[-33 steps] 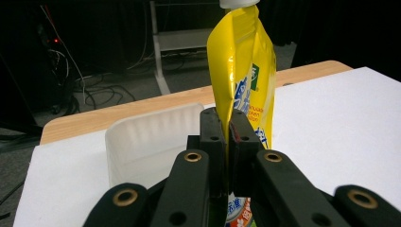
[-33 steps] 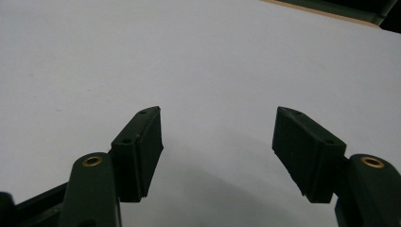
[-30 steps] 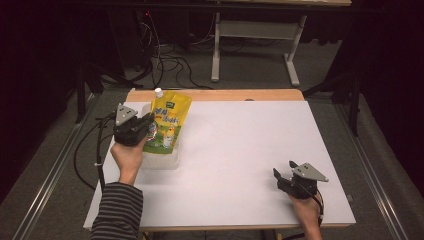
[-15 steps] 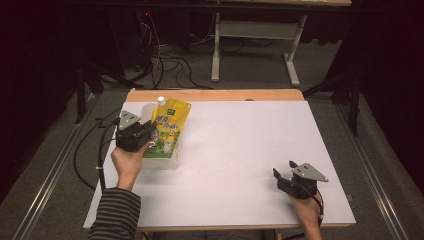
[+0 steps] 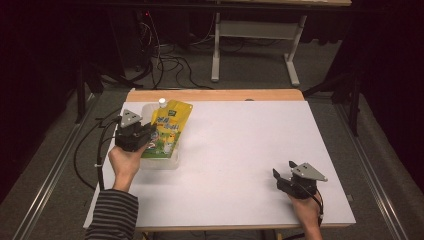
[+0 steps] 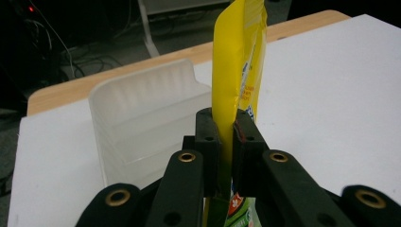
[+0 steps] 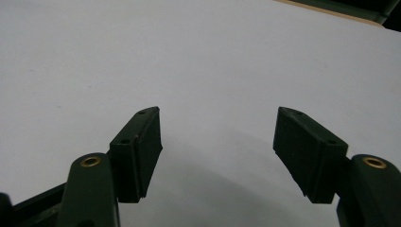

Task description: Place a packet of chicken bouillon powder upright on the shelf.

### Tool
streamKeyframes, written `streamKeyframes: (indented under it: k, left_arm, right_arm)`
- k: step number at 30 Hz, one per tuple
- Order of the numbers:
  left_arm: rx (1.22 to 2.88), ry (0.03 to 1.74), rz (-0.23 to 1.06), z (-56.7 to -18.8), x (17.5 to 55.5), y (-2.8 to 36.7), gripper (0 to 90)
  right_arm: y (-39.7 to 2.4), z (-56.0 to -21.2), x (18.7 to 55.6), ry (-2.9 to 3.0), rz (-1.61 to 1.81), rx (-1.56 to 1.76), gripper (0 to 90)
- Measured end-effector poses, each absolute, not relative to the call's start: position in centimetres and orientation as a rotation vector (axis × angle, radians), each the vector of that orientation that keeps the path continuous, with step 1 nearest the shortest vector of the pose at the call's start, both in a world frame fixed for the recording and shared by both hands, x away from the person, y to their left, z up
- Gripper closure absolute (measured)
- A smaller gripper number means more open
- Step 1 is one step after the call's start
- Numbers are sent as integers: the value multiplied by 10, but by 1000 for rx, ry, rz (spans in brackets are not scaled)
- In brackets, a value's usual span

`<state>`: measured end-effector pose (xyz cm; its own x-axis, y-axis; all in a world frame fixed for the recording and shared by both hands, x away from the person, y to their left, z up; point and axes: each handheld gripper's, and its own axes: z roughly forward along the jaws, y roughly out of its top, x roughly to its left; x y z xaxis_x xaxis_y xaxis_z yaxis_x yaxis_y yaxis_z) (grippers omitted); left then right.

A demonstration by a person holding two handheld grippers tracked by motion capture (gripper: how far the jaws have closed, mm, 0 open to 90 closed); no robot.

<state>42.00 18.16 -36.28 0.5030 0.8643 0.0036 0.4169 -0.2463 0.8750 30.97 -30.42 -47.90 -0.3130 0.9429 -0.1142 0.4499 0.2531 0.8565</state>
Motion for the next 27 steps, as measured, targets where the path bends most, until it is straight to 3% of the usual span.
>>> streamKeyframes:
  k: [9, 27]
  left_arm:
    - [1758, 1043, 684, -378, 413, 184, 834]
    - [1828, 1071, 656, -384, 397, 204, 809]
  right_arm:
    - [-305, -479, 310, 1880, 977, 1264, 336]
    - [-304, -479, 310, 1883, 966, 1267, 336]
